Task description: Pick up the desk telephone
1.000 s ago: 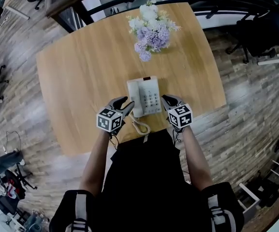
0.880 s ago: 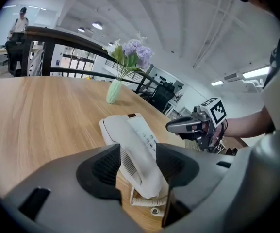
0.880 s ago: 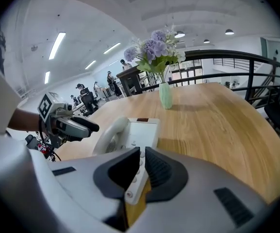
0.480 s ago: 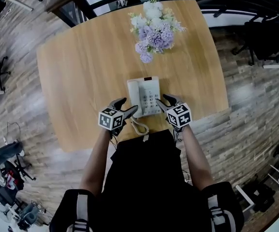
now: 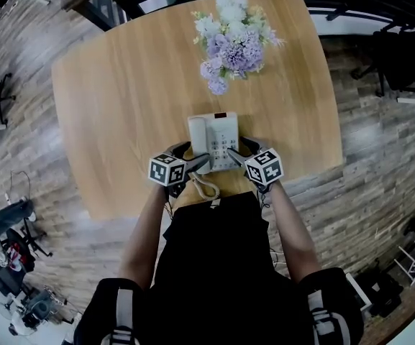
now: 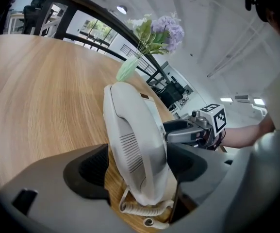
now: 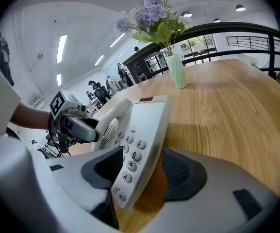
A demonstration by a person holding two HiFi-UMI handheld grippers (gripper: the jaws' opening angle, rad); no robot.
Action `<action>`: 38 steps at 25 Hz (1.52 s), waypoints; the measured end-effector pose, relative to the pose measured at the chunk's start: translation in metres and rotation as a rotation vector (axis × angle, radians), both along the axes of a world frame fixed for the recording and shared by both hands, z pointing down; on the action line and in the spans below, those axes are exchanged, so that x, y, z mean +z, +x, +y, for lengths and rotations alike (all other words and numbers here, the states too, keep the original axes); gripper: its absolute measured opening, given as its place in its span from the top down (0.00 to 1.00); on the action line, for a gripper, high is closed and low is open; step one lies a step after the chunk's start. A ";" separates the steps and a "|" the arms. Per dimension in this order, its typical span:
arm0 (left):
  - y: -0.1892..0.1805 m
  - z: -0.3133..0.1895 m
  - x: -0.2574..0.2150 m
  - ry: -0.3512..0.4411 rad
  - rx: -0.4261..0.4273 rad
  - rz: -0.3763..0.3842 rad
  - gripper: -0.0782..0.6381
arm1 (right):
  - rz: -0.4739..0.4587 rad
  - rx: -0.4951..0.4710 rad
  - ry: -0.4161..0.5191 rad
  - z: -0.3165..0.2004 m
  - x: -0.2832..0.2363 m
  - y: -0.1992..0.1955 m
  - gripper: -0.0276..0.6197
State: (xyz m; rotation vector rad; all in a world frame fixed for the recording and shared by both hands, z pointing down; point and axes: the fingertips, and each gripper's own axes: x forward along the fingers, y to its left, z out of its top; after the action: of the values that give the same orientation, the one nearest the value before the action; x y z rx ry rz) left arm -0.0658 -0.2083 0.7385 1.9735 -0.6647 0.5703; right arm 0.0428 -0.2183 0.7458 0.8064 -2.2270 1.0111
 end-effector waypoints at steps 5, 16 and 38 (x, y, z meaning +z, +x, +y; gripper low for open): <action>0.004 -0.001 0.004 -0.023 -0.004 0.017 0.38 | -0.007 -0.003 -0.024 0.006 0.010 -0.004 0.57; 0.011 0.000 0.009 -0.051 -0.001 0.044 0.37 | -0.100 0.000 -0.102 0.007 0.017 -0.006 0.57; 0.011 0.000 0.015 -0.115 -0.034 0.113 0.36 | -0.190 0.073 -0.158 0.006 0.021 -0.005 0.57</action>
State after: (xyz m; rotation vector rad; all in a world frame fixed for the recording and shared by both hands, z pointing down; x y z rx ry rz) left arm -0.0550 -0.2087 0.7538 1.8680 -0.5818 0.4625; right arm 0.0374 -0.2119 0.7673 0.7528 -2.2524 1.3295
